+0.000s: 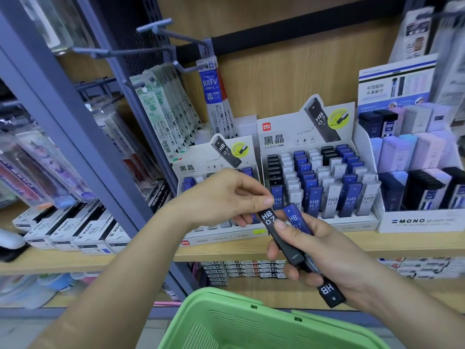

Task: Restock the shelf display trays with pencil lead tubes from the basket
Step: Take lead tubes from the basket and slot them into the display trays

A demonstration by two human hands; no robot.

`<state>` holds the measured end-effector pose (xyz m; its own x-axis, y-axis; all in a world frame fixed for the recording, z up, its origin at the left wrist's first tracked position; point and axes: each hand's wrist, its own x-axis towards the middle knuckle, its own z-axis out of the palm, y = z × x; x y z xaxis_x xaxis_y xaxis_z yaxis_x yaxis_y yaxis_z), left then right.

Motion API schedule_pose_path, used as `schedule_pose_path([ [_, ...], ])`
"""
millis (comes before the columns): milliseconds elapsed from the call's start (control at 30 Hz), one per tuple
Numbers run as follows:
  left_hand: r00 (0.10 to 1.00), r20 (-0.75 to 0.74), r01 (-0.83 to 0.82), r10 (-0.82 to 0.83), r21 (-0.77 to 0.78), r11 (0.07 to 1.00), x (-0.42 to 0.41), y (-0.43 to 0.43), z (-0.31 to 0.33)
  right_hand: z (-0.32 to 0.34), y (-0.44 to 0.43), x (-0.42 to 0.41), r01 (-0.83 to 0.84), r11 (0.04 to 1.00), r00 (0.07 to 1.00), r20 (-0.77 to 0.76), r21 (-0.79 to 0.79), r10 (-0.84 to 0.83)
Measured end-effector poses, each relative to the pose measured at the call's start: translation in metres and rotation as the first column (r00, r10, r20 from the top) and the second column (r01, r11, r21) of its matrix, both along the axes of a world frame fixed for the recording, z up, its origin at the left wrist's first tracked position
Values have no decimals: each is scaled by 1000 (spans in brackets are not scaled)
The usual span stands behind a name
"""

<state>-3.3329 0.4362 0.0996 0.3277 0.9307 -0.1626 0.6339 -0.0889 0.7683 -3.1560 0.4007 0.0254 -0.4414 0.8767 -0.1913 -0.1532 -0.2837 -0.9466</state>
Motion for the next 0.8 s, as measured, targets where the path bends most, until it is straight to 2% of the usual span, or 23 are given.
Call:
schedule_pose_path([
  [200, 942, 308, -94, 131, -132, 987, 14, 2, 0, 9, 3, 23, 99, 994, 993, 62, 43, -102],
  [300, 881, 431, -188, 197, -63, 980, 32, 3, -2, 13, 6, 41, 130, 991, 989, 65, 16, -131],
  [400, 824, 514, -335, 239, 101, 937, 40, 9, 0, 15, 15, 62, 139, 988, 990, -25, -71, -141],
  [467, 817, 518, -413, 252, 223, 883, 43, 14, 1, 19, 23, 78, 169, 980, 977, -110, -104, -180],
  [600, 802, 545, -469, 244, 321, 823, 59, 19, 3, 30, 34, 119, 320, 935, 903, -250, -153, -350],
  [733, 858, 467, -444, 216, 462, 768, 88, 32, 14, 33, 38, 151, 426, 871, 798, -352, -244, -489],
  [800, 902, 379, -402, 208, 559, 725, 97, 39, 22, 33, 37, 159, 450, 860, 783, -358, -239, -509],
])
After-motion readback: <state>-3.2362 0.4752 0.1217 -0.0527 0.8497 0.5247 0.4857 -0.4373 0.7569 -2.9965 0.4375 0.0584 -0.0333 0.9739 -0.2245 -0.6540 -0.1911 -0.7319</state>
